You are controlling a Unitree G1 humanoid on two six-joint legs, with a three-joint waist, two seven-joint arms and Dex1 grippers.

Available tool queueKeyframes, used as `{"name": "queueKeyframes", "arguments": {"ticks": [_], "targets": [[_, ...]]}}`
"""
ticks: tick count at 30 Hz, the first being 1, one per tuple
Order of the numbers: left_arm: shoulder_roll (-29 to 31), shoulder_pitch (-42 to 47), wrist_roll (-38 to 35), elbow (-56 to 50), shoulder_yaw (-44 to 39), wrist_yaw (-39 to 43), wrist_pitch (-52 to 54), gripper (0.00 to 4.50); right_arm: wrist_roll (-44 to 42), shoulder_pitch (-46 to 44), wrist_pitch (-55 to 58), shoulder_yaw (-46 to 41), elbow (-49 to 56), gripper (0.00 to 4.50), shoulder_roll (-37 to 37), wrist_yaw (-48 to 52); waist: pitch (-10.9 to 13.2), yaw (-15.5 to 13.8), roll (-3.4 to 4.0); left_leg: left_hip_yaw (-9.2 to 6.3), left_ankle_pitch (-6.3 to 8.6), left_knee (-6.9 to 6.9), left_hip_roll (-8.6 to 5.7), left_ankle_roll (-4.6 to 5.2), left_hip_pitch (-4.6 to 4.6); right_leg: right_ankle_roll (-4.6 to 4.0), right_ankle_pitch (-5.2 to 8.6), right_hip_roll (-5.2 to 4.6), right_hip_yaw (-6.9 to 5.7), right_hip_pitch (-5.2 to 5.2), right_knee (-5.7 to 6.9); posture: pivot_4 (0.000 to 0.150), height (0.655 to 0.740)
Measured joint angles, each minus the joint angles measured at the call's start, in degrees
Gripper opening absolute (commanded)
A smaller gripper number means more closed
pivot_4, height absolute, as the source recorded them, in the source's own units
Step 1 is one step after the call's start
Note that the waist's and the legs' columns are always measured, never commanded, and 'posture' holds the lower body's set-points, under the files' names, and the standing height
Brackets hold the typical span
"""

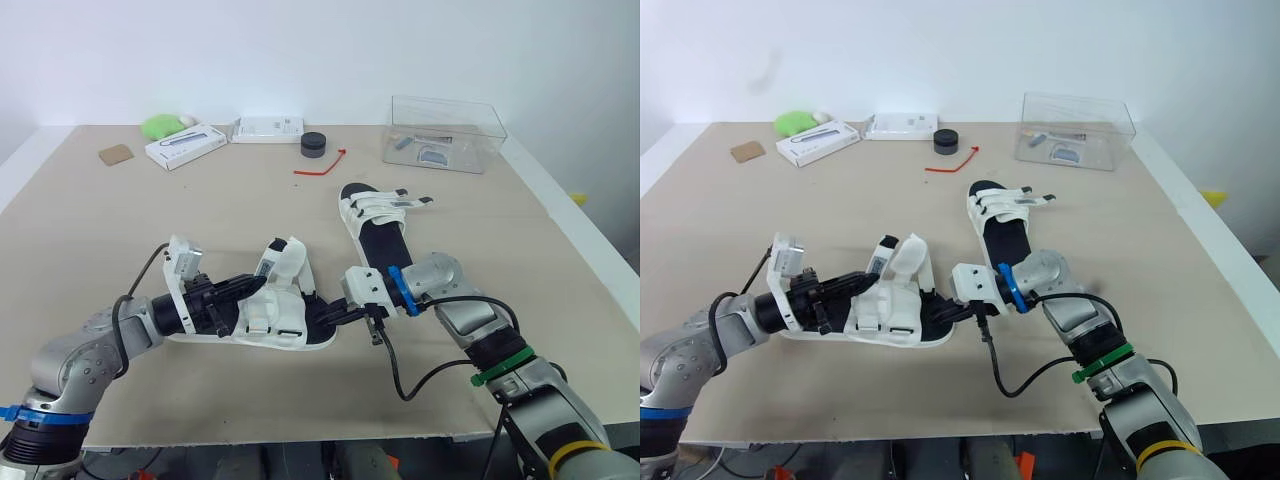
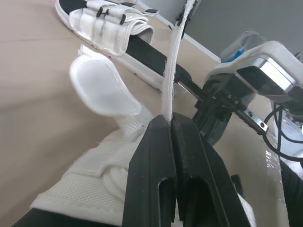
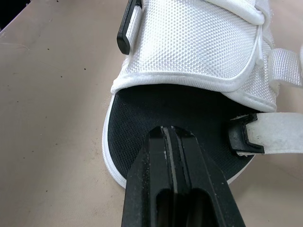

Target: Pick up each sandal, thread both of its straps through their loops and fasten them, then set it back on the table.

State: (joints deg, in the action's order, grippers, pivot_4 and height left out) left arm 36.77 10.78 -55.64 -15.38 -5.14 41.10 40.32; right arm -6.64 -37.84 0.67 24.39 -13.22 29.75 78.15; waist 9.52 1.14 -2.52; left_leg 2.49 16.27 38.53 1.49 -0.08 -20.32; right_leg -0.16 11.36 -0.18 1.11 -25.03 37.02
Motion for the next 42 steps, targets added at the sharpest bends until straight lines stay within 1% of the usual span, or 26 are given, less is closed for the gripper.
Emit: {"name": "queueKeyframes", "arguments": {"ticks": [9, 10, 11, 14, 15, 22, 25, 28, 30, 32, 33, 35, 36, 37, 42], "targets": [[-1.30, 1.56, 5.47, 2.76, 0.96, 4.33, -0.73, 0.04, 0.02, 0.67, 0.30, -0.12, 1.02, 0.00, 0.47, -0.61, -0.01, -0.02, -0.01, -0.10, 0.00, 0.00, -0.06, 0.00, -0.02, 0.01, 0.02, -0.05, 0.00, 0.04, 0.00, 0.150, 0.7400], [-1.30, 1.64, 6.48, 3.27, 1.07, 4.89, -1.26, 0.58, 0.02, 0.83, 0.31, -0.17, 1.18, 0.00, 0.50, -0.78, -0.01, -0.02, -0.01, -0.11, 0.00, 0.00, -0.06, 0.00, -0.02, 0.01, 0.02, -0.05, 0.00, 0.04, 0.00, 0.150, 0.7400], [-1.30, 1.67, 7.04, 3.59, 1.09, 5.17, -1.55, 0.78, 0.02, 0.83, 0.32, -0.17, 1.20, 0.00, 0.52, -0.80, -0.01, -0.02, -0.01, -0.12, 0.00, 0.00, -0.06, 0.00, -0.02, 0.01, 0.02, -0.06, 0.00, 0.04, 0.00, 0.150, 0.7400], [-1.22, 2.00, 9.55, 5.24, 1.06, 6.31, -2.43, 2.30, 0.02, 0.88, 0.36, -0.17, 1.33, 0.00, 0.62, -0.81, -0.01, -0.03, -0.02, -0.15, 0.00, 0.00, -0.06, 0.00, -0.02, 0.01, 0.03, -0.06, -0.02, 0.05, 0.00, 0.150, 0.7400], [-1.08, 2.26, 10.05, 5.59, 0.99, 6.71, -2.51, 2.62, 0.02, 0.90, 0.39, -0.17, 1.39, 0.00, 0.64, -0.81, -0.01, -0.02, -0.02, -0.15, 0.00, 0.00, -0.06, 0.00, -0.03, 0.02, 0.04, -0.06, -0.02, 0.05, -0.01, 0.150, 0.7400], [2.48, 6.64, 13.63, 8.39, 0.02, 9.95, -4.10, 2.62, 0.02, 1.13, 0.43, -0.37, 1.66, 0.00, 0.72, -0.82, -0.01, -0.03, -0.03, -0.20, 0.00, 0.00, -0.08, 0.00, -0.09, 0.03, 0.06, -0.08, -0.06, 0.02, -0.02, 0.150, 0.7400], [2.59, 10.30, 13.94, 8.49, -0.43, 10.73, -4.16, 2.62, 0.02, 1.13, 0.44, -0.41, 1.64, 0.00, 0.76, -0.85, -0.01, -0.03, -0.03, -0.20, 0.00, 0.01, -0.11, 0.00, -0.10, 0.05, 0.05, -0.12, -0.06, 0.03, -0.02, 0.150, 0.7400], [1.48, 13.81, 12.50, 7.47, -0.38, 10.90, -2.89, 2.62, 0.04, 1.11, 0.48, -0.45, 1.63, 0.00, 0.76, -0.90, -0.02, 0.00, -0.05, -0.22, 0.00, 0.02, -0.12, 0.00, -0.13, 0.08, 0.06, -0.13, -0.06, 0.03, -0.03, 0.150, 0.7400], [0.14, 14.90, 11.98, 7.12, 1.11, 11.80, -1.91, 2.11, 0.03, 1.10, 0.47, -0.41, 1.66, 0.00, 0.74, -0.95, -0.02, 0.03, -0.04, -0.22, 0.00, 0.02, -0.14, 0.00, -0.12, 0.10, 0.07, -0.13, -0.04, 0.03, -0.02, 0.150, 0.7400], [0.00, 14.86, 12.76, 7.68, 2.90, 12.44, -1.60, 1.77, 0.04, 1.10, 0.48, -0.44, 1.63, 0.00, 0.75, -0.95, -0.02, 0.03, -0.04, -0.24, 0.00, 0.02, -0.15, 0.00, -0.12, 0.10, 0.07, -0.13, -0.06, 0.03, -0.02, 0.150, 0.7400], [-0.21, 14.84, 13.29, 8.58, 3.88, 13.00, -1.43, 1.24, 0.06, 1.09, 0.50, -0.44, 1.63, 0.00, 0.75, -0.99, -0.02, 0.03, -0.04, -0.25, 0.00, 0.02, -0.15, 0.00, -0.12, 0.10, 0.07, -0.13, -0.06, 0.03, -0.02, 0.150, 0.7400], [-0.25, 15.46, 15.25, 12.02, 6.47, 13.44, -0.02, 0.32, 0.09, 1.12, 0.61, -0.42, 1.63, 0.00, 0.75, -1.07, -0.02, 0.02, -0.04, -0.26, -0.01, 0.03, -0.16, 0.00, -0.11, 0.10, 0.06, -0.11, -0.07, 0.04, -0.02, 0.150, 0.7400], [-0.20, 15.74, 16.11, 13.61, 7.46, 13.55, 0.43, 0.04, 0.09, 1.11, 0.67, -0.40, 1.66, 0.00, 0.75, -1.08, -0.02, 0.02, -0.04, -0.27, -0.01, 0.03, -0.17, 0.00, -0.11, 0.10, 0.06, -0.11, -0.08, 0.04, -0.01, 0.150, 0.7400], [-0.05, 16.25, 17.28, 15.71, 8.56, 14.15, 1.45, 0.04, 0.09, 1.11, 0.72, -0.40, 1.69, 0.00, 0.75, -1.09, -0.02, 0.02, -0.05, -0.27, -0.02, 0.03, -0.17, 0.00, -0.11, 0.10, 0.06, -0.09, -0.08, 0.04, -0.01, 0.150, 0.7400], [1.24, 18.98, 19.24, 18.88, 9.79, 16.16, 4.73, 0.04, 0.08, 1.21, 0.92, -0.51, 1.90, 0.00, 0.77, -1.12, -0.03, 0.03, -0.05, -0.26, -0.01, 0.02, -0.18, 0.00, -0.13, 0.11, 0.07, -0.11, -0.07, 0.03, -0.02, 0.150, 0.7400]]}}
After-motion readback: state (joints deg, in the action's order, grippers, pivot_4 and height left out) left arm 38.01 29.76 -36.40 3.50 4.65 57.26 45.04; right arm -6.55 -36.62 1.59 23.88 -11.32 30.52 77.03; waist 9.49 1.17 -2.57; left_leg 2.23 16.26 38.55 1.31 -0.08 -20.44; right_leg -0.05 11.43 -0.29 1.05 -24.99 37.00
